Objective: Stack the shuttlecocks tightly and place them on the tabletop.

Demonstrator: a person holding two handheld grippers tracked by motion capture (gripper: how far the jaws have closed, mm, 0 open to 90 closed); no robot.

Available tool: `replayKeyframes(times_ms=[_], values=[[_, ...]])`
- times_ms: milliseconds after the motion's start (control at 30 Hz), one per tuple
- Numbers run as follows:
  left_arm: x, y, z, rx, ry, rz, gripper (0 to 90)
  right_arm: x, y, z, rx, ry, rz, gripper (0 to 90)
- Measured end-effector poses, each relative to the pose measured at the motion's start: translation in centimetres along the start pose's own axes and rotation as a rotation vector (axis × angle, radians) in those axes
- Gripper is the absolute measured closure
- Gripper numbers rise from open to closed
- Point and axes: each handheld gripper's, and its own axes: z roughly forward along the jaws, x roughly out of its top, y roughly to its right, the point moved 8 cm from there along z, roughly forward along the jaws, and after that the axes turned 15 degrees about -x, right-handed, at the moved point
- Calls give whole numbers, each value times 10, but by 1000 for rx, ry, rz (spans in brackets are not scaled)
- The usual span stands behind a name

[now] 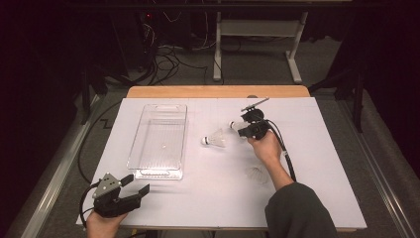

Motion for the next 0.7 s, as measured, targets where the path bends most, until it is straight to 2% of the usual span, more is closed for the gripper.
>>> replayKeyframes(times_ms=[333, 700], values=[[-1, 0, 1, 2, -6, -1, 298, -14, 0, -10, 34, 14, -42, 900], [-1, 1, 3, -1, -12, 1, 298, -23, -8, -18, 68, 21, -76, 900]])
